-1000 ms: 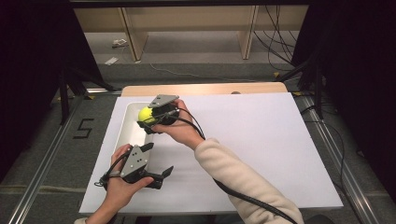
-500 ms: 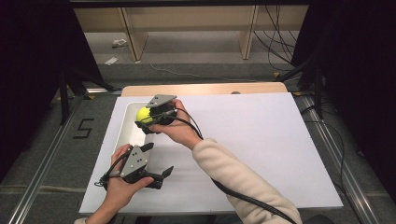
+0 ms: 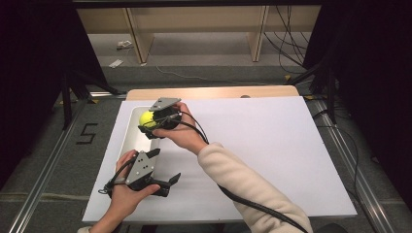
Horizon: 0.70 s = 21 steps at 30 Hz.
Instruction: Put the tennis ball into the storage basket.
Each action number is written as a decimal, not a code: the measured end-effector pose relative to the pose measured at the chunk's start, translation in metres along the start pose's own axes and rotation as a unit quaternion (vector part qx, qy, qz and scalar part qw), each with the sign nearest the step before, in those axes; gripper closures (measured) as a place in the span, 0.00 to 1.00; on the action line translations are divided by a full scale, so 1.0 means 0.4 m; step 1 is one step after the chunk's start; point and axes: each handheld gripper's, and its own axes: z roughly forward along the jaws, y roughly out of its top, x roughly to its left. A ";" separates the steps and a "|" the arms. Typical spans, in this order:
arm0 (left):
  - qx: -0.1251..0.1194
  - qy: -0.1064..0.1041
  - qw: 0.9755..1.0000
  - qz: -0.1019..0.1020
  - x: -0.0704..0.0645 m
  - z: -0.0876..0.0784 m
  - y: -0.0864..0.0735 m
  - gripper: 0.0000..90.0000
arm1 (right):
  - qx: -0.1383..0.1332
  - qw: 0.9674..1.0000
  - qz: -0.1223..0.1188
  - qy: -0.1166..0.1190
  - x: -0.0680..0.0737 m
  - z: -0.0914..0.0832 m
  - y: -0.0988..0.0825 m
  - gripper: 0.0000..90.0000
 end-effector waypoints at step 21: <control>0.000 0.001 1.000 0.000 0.001 0.000 0.000 0.00 | 0.000 1.000 -0.002 0.006 0.010 0.019 0.011 0.30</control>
